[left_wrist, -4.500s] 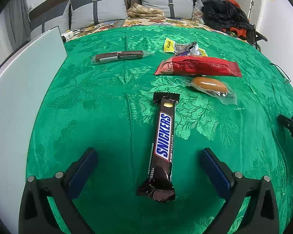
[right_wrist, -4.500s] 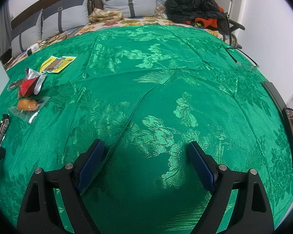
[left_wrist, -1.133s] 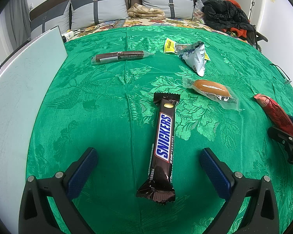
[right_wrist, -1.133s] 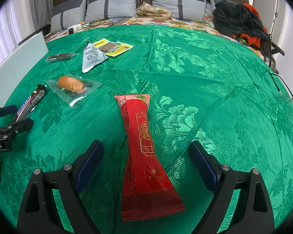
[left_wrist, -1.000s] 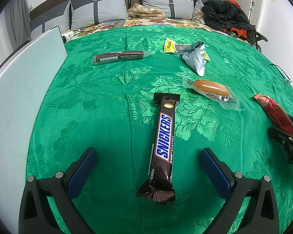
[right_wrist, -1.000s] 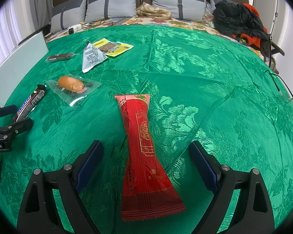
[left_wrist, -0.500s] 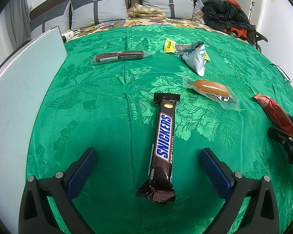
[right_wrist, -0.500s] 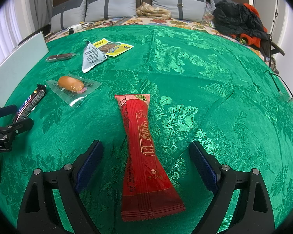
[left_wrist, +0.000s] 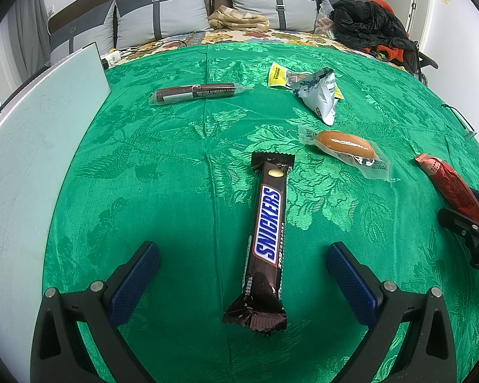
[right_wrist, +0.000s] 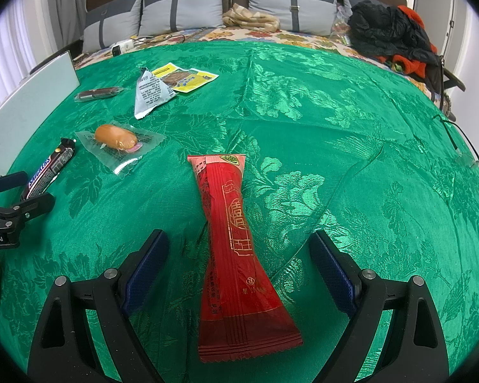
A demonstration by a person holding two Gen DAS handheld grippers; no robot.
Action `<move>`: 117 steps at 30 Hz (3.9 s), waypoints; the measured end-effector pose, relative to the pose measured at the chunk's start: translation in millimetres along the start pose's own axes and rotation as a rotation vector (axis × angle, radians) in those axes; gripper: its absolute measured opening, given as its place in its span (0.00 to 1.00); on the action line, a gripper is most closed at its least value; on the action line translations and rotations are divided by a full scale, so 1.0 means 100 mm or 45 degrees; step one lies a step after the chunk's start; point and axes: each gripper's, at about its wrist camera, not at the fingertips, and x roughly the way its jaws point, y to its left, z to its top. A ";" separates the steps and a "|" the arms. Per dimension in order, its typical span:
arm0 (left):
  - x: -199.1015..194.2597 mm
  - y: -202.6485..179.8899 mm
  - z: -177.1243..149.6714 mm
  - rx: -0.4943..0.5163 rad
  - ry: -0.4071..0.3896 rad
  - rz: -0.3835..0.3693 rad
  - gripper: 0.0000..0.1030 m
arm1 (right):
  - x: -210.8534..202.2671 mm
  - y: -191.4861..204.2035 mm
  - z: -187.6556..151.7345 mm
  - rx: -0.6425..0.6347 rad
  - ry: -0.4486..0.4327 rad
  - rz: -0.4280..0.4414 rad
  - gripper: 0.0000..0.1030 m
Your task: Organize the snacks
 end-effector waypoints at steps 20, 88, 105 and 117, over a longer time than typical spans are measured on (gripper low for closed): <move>0.00 0.01 0.02 0.013 0.024 -0.003 1.00 | 0.00 0.01 0.00 0.000 0.000 -0.001 0.90; -2.26 1.39 -0.23 -0.387 -0.324 -0.038 0.94 | -0.33 0.63 0.32 -0.061 0.116 0.053 0.70; -0.19 -0.06 0.12 -0.102 -0.024 0.006 0.99 | -0.08 -0.58 0.03 0.173 -0.019 -0.152 0.74; -0.02 -0.06 0.00 -0.058 -0.016 0.057 1.00 | -0.01 -0.62 0.01 0.207 -0.012 -0.161 0.86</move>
